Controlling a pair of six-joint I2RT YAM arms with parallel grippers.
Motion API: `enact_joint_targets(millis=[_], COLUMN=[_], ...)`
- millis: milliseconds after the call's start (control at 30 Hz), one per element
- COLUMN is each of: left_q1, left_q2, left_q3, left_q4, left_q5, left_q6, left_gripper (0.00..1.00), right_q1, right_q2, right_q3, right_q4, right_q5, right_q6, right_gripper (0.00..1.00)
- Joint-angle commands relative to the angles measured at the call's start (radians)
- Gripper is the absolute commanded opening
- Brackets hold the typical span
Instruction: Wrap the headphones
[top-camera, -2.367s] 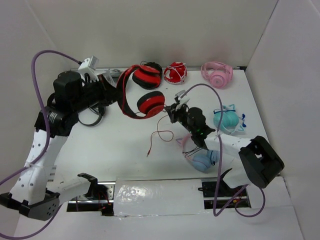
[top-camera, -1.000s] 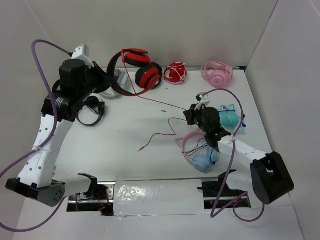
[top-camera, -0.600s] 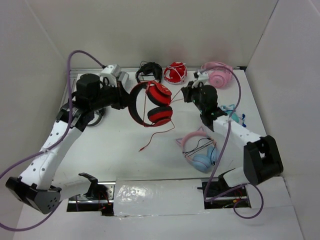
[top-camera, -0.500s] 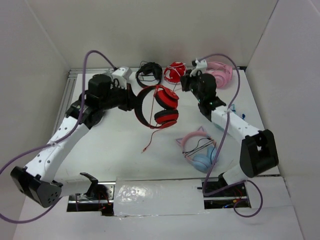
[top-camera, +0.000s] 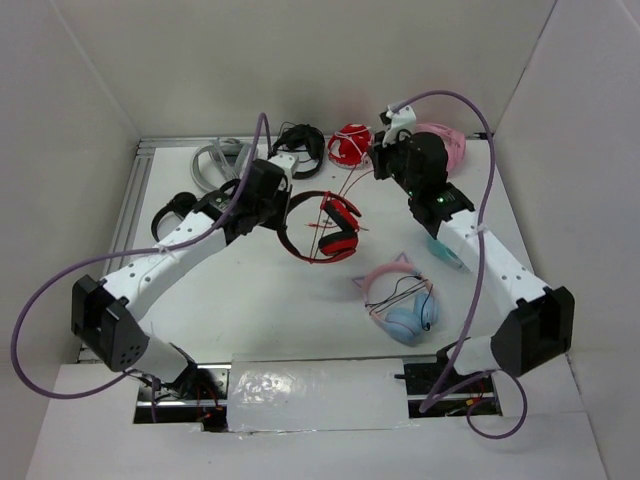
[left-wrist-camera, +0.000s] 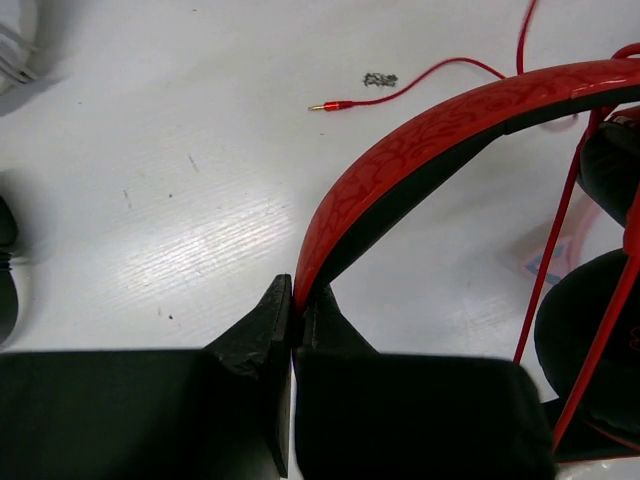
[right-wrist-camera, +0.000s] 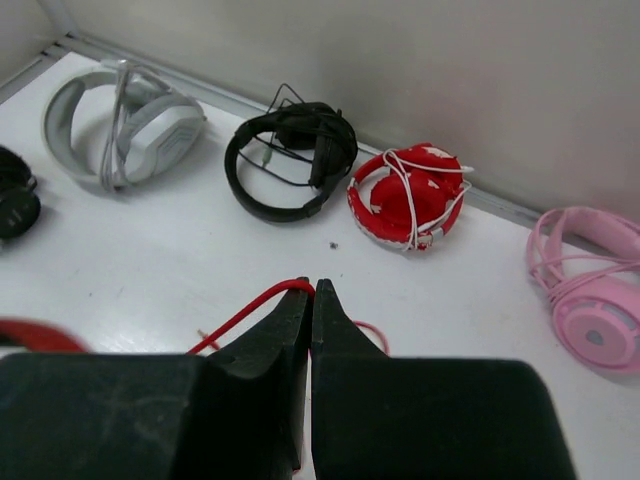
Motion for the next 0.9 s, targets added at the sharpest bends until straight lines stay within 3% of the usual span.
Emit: enact_joint_targets(millis=[0,200,333,600,700,867], left_q1=[-0.028,-0.034,-0.031,-0.020,-0.016,-0.013], left_q2=[0.048,0.112,0.187,0.298,0.325,0.325], left_q3=[0.072,0.112,0.210,0.433,0.503,0.542], left_q4=[-0.095,-0.110,-0.251,-0.677,-0.804,-0.756], left_q5=[-0.108,-0.194,-0.359,-0.580,-0.622,-0.656], left_q6=[0.065,0.047,-0.125,-0.481,-0.603,-0.503], left_gripper=[0.00,0.00,0.00,0.00,0.00,0.00], right_q1=[0.043,0.189,0.279,0.355,0.355,0.358], right_q2=[-0.126,-0.151,-0.087,-0.055,-0.055,-0.029], right_q3=[0.016,0.094,0.215,0.235,0.247,0.247], right_q4=[-0.009,-0.184,-0.416,-0.518,-0.564,-0.623], right_q5=[0.040,0.011,0.032,0.438,0.440,0.492], right_q6=[-0.107,-0.145,-0.086,0.033,0.040,0.041], right_gripper=[0.00,0.00,0.00,0.00,0.00,0.00])
